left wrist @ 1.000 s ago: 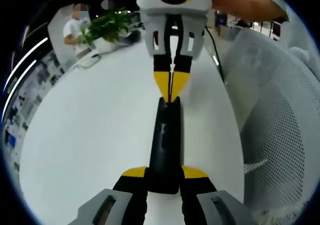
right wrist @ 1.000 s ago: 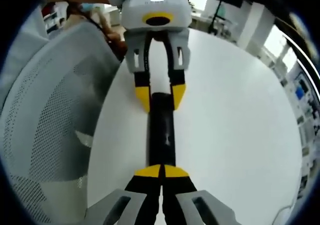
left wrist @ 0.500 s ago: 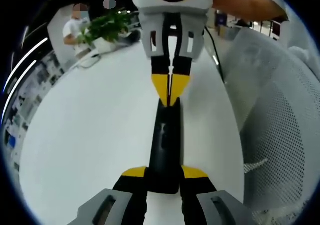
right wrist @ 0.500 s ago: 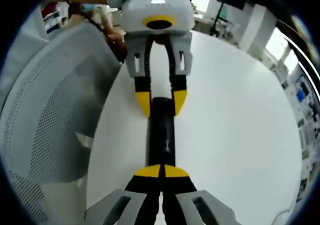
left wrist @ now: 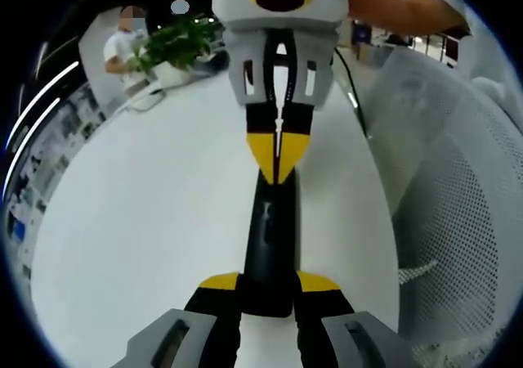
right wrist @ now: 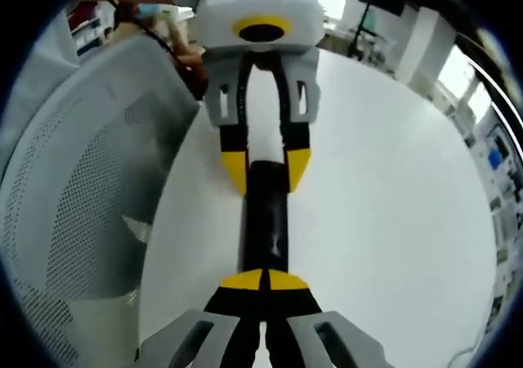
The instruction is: Press the specified remote control buttons in sequence, fully releasing each button before pressing the next.
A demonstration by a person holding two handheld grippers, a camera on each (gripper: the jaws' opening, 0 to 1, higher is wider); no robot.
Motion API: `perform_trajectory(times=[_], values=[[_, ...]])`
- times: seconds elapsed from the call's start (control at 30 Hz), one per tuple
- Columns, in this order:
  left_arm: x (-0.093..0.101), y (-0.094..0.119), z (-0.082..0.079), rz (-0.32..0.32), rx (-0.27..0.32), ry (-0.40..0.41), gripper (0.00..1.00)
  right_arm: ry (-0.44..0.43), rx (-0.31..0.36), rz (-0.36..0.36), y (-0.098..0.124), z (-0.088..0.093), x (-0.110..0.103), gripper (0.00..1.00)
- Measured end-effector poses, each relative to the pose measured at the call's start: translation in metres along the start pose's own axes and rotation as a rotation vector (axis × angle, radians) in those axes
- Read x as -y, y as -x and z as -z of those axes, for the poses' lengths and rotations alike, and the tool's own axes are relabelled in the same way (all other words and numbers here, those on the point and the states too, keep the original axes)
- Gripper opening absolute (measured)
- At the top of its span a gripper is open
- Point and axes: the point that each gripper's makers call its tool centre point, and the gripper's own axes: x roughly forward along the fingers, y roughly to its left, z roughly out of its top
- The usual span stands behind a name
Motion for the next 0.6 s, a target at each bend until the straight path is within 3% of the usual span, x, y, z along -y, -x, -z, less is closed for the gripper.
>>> perform_trajectory(times=[0.33, 0.6], values=[[-0.0005, -0.0001, 0.0007, 0.003, 0.005, 0.003, 0.23, 0.004, -0.009, -0.017, -0.0036, 0.0007, -0.0001, 0.0], [-0.0004, 0.0004, 0.0007, 0.006, 0.014, 0.0, 0.23, -0.051, -0.019, -0.037, -0.0047, 0.0007, 0.0012, 0.0]])
